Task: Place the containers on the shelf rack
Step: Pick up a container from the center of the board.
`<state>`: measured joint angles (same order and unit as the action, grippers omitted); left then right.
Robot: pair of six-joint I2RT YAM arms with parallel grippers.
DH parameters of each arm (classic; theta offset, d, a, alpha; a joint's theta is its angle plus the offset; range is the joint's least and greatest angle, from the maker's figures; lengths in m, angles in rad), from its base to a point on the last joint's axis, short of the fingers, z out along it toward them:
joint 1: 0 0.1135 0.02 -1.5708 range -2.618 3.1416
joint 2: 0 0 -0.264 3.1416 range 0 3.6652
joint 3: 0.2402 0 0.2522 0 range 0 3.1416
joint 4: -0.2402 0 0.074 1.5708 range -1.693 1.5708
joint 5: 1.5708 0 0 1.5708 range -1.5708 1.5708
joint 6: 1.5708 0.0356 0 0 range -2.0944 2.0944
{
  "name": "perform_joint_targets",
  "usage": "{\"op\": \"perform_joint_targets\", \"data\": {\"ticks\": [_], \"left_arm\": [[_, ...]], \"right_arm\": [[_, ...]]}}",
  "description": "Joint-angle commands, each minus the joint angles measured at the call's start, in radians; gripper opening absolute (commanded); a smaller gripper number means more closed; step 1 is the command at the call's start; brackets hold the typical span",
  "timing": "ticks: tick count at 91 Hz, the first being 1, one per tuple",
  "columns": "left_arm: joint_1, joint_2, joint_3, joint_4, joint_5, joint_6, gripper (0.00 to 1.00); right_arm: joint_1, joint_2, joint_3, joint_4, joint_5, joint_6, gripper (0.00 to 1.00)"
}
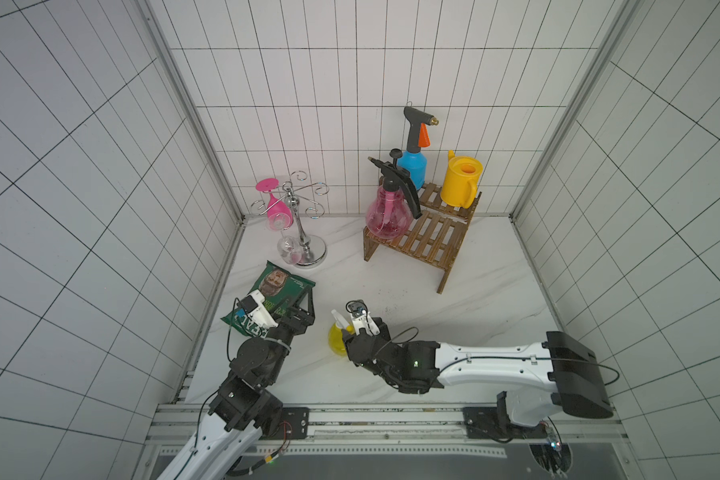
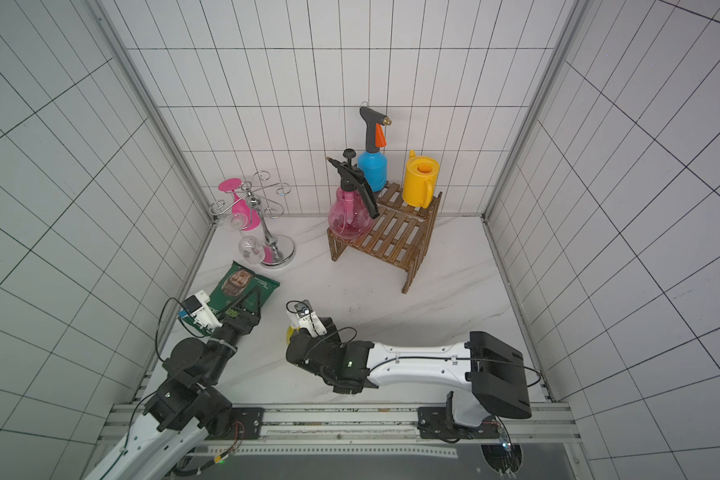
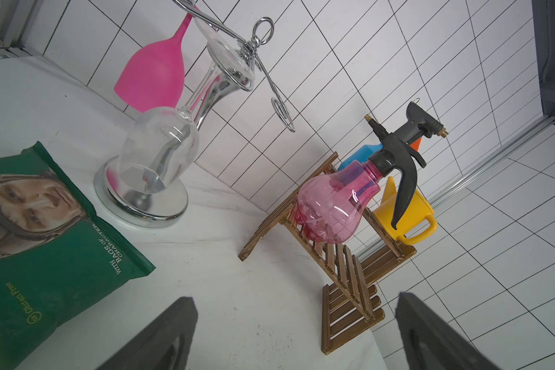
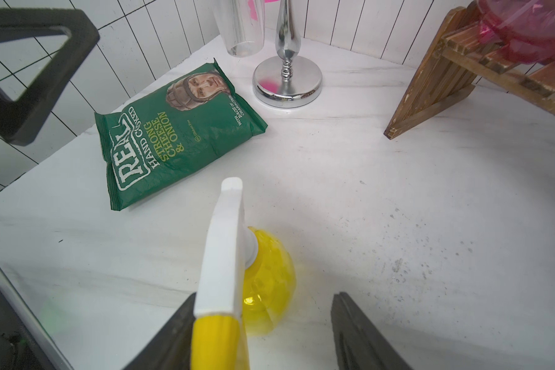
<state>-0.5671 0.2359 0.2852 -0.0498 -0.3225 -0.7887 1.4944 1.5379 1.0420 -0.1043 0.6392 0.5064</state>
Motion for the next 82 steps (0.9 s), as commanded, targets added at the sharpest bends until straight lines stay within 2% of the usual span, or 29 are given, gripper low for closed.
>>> {"op": "perform_joint_targets", "data": {"ticks": [1, 20, 38, 52, 57, 67, 82], "left_arm": [[-0.004, -0.007, 0.005, -0.013, -0.009, 0.003, 0.99], [-0.004, -0.006, 0.005, -0.009, -0.003, 0.005, 0.99], [-0.004, 0.001, 0.004, 0.003, 0.015, 0.007, 0.99], [-0.003, 0.021, 0.006, 0.034, 0.058, 0.022, 0.99], [-0.004, 0.03, 0.005, 0.049, 0.082, 0.03, 0.99], [-0.003, 0.057, 0.002, 0.113, 0.181, 0.066, 0.99], [-0.004, 0.156, -0.011, 0.285, 0.448, 0.15, 0.98]], "right_arm": [[0.008, -0.014, -0.01, -0.001, 0.025, -0.031, 0.54], [0.002, -0.033, -0.051, 0.058, -0.035, -0.1, 0.34], [-0.014, -0.065, -0.08, 0.072, -0.079, -0.149, 0.19], [-0.055, -0.147, -0.138, 0.081, -0.137, -0.184, 0.09], [-0.076, -0.193, -0.169, 0.082, -0.156, -0.211, 0.02], [-0.144, -0.317, -0.241, 0.052, -0.226, -0.286, 0.0], [-0.33, -0.574, -0.377, 0.003, -0.486, -0.396, 0.0]]}}
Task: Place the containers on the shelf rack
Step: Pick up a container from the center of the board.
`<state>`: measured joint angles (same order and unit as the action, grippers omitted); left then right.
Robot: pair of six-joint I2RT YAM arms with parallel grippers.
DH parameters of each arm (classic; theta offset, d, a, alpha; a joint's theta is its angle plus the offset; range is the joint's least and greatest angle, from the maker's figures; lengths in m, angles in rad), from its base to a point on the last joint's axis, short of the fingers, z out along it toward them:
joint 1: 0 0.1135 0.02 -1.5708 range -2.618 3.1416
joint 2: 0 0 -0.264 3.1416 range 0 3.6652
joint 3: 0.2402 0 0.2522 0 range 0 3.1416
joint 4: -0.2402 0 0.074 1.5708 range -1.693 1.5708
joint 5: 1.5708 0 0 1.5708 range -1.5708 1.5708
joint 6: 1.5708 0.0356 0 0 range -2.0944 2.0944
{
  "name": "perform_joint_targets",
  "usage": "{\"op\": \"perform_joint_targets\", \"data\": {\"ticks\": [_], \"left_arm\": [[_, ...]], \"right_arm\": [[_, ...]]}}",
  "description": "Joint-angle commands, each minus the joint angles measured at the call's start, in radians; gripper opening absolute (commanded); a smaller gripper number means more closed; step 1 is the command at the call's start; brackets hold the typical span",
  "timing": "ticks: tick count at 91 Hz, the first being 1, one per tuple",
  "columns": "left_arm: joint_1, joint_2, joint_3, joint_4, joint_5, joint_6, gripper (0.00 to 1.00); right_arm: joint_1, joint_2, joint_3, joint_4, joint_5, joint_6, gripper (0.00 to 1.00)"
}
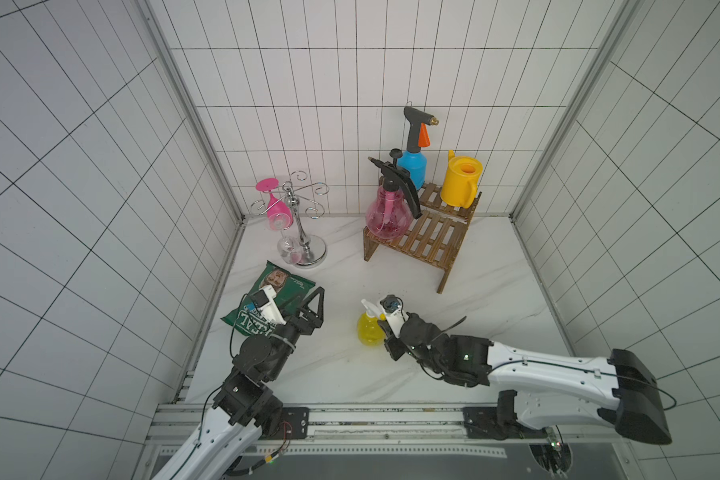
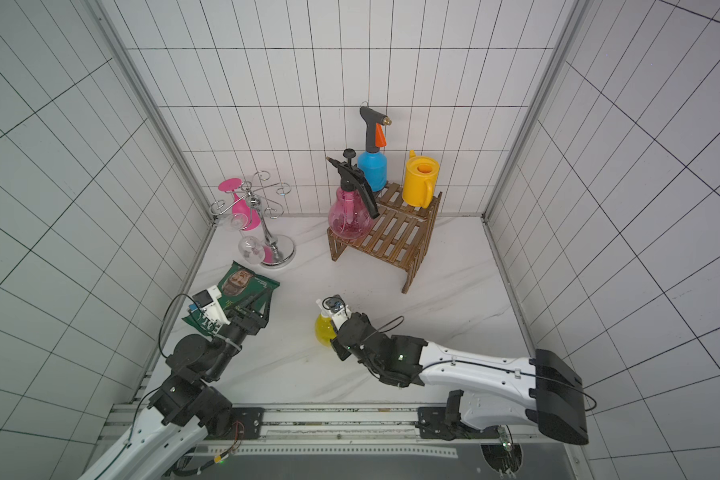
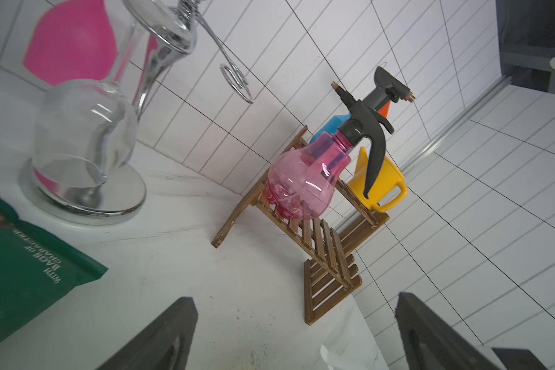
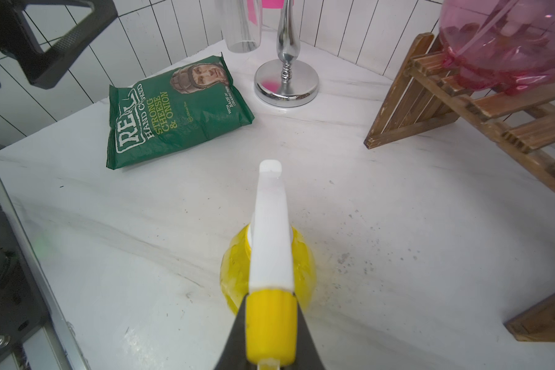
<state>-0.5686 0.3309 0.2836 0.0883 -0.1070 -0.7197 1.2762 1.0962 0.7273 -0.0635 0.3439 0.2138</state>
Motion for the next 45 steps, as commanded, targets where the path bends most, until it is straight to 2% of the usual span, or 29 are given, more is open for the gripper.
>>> {"op": "perform_joint_targets", "data": {"ticks": [1, 14, 22, 28, 35, 45], "left_arm": [[-0.002, 0.071, -0.009, 0.16, 0.252, 0.085, 0.98], [-0.006, 0.241, 0.002, 0.346, 0.515, 0.126, 0.98], [-0.038, 0.358, 0.016, 0.448, 0.646, 0.166, 0.97], [-0.078, 0.451, 0.043, 0.438, 0.694, 0.234, 0.96], [-0.114, 0.526, 0.081, 0.397, 0.734, 0.326, 0.95], [-0.119, 0.561, 0.108, 0.337, 0.746, 0.415, 0.95]], "right_arm": [[-0.125, -0.156, -0.069, -0.04, -0.207, -0.107, 0.0], [-0.244, -0.386, -0.179, -0.077, -0.354, -0.189, 0.0], [-0.297, -0.487, -0.233, -0.106, -0.425, -0.214, 0.0], [-0.36, -0.525, -0.255, -0.122, -0.518, -0.213, 0.0], [-0.45, -0.522, -0.276, -0.084, -0.706, -0.189, 0.0], [-0.569, -0.462, -0.283, -0.025, -0.932, -0.154, 0.0]]}}
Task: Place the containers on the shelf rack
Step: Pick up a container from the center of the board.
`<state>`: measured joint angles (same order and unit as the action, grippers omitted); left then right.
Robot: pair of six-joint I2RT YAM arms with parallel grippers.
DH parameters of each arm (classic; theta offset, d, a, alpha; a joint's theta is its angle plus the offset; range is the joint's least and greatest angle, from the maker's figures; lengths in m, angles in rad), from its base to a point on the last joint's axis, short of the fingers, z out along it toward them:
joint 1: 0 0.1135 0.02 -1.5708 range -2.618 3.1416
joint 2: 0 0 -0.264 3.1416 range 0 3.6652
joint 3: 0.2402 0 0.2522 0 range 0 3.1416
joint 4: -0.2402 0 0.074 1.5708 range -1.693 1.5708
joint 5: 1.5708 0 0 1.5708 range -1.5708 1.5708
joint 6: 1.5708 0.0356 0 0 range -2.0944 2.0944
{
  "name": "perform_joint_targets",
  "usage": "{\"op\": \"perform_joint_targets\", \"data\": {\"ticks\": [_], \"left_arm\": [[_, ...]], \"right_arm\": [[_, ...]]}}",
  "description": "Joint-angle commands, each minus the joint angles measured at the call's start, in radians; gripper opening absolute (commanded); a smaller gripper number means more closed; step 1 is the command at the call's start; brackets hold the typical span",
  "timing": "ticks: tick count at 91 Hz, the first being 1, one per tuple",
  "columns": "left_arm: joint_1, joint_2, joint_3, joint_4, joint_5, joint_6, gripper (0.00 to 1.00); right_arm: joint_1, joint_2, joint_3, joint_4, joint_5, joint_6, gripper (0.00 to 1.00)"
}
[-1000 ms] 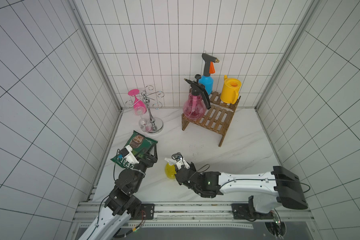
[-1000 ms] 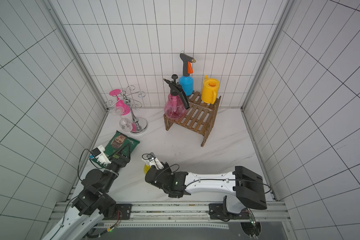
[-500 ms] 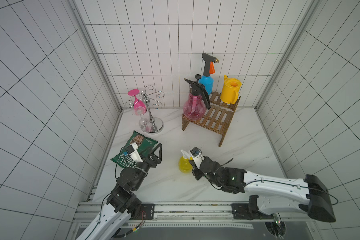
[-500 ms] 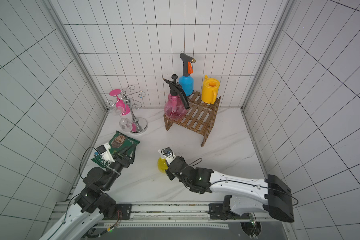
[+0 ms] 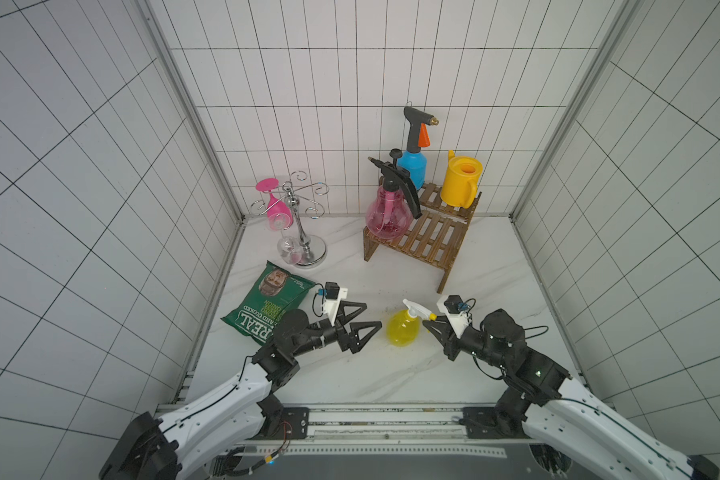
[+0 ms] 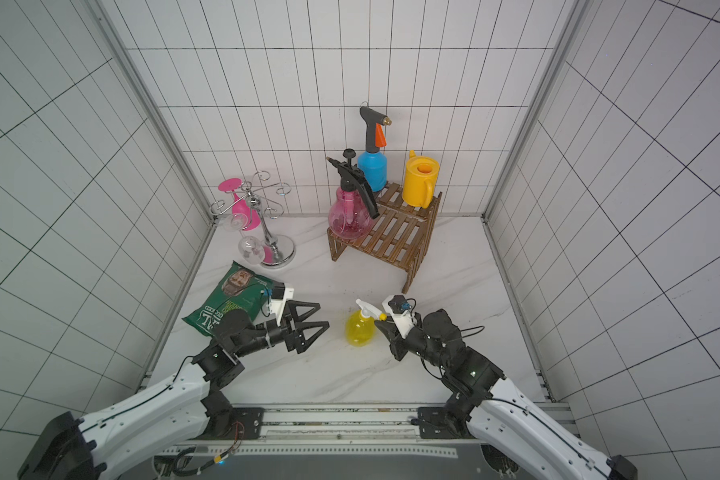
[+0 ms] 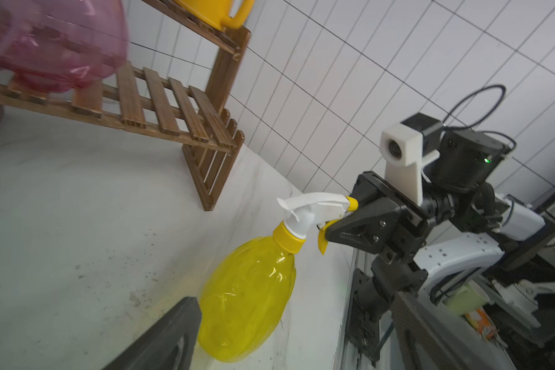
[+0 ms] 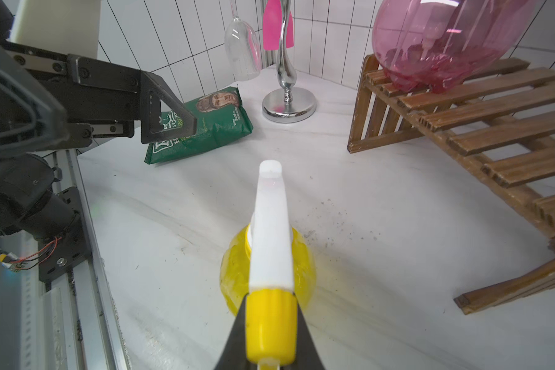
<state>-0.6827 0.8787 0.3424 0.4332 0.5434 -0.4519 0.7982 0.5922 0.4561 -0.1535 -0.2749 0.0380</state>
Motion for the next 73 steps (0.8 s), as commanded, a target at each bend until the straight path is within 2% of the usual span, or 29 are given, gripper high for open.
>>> {"op": "perform_joint_targets", "data": {"ticks": [1, 16, 26, 49, 73], "left_arm": [[-0.004, 0.012, 0.049, -0.01, 0.093, 0.154, 0.95], [-0.003, -0.005, 0.016, 0.012, 0.089, 0.216, 0.95], [0.0, 0.056, 0.038, 0.018, 0.142, 0.203, 0.94], [0.003, 0.217, 0.113, 0.07, 0.329, 0.114, 0.82], [-0.039, 0.323, 0.184, 0.011, 0.416, 0.127, 0.73]], "right_arm": [[-0.099, 0.048, -0.013, 0.072, -0.332, 0.027, 0.0], [-0.136, 0.154, 0.004, 0.12, -0.516, 0.036, 0.0], [-0.136, 0.207, 0.018, 0.131, -0.587, 0.029, 0.0], [-0.131, 0.241, 0.028, 0.131, -0.613, 0.02, 0.0], [-0.123, 0.251, 0.033, 0.133, -0.625, 0.016, 0.0]]}}
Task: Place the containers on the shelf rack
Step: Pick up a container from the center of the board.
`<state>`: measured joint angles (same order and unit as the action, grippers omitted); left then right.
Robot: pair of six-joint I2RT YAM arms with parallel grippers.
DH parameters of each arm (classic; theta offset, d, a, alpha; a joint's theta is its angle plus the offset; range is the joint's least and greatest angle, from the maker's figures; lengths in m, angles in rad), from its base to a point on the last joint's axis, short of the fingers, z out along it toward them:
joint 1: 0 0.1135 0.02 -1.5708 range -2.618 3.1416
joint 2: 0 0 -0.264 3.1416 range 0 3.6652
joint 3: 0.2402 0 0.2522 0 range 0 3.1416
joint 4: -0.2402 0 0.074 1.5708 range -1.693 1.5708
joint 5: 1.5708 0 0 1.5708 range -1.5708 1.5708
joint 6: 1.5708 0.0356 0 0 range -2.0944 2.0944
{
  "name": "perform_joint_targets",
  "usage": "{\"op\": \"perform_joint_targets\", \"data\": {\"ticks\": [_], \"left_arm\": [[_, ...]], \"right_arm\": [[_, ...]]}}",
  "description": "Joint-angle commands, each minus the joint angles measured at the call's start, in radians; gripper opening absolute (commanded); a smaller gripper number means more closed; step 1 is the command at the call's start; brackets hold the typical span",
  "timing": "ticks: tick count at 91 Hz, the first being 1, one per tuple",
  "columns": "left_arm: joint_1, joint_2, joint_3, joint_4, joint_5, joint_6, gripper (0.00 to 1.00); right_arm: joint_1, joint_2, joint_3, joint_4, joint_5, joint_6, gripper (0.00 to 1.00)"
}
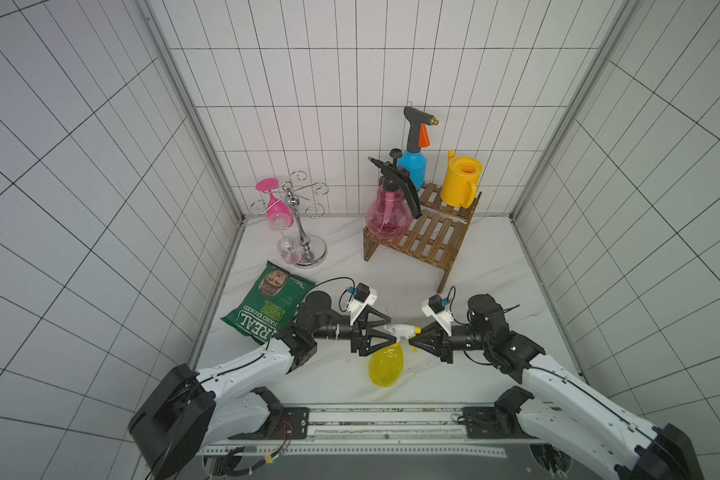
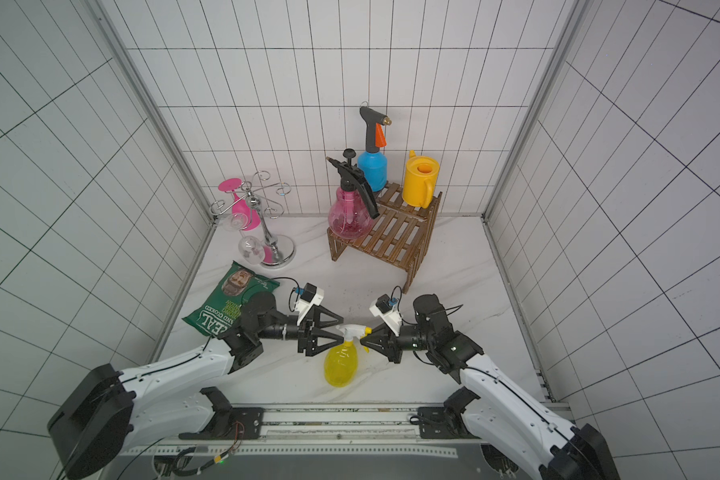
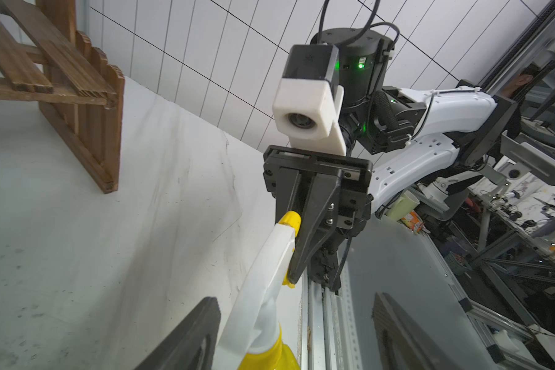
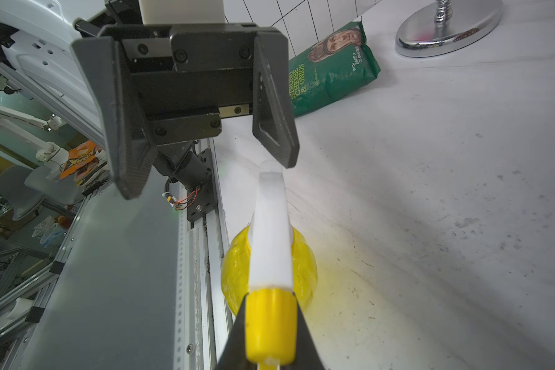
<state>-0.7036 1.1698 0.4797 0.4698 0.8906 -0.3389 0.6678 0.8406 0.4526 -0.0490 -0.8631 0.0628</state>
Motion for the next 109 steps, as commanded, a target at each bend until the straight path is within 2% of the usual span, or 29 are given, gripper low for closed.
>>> {"op": "perform_joint_targets", "data": {"ticks": [1, 21, 71, 109], "left_arm": [[-0.02, 0.035, 0.049, -0.029, 0.07, 0.015, 0.72], [-0.042, 0.081, 0.091, -0.087, 0.08, 0.037, 0.64], [-0.044, 0.1, 0.139, -0.244, 0.084, 0.12, 0.58], [-0.046, 0.099, 0.145, -0.247, 0.134, 0.125, 0.44]], "right_arm": [[0.009, 0.003, 0.037, 0.029, -0.037, -0.009, 0.0], [0.022, 0.004, 0.04, 0.026, -0.039, -0.015, 0.0], [0.033, -0.042, 0.025, 0.048, -0.068, -0.013, 0.0], [0.036, -0.035, 0.024, 0.051, -0.075, -0.012, 0.0]]}}
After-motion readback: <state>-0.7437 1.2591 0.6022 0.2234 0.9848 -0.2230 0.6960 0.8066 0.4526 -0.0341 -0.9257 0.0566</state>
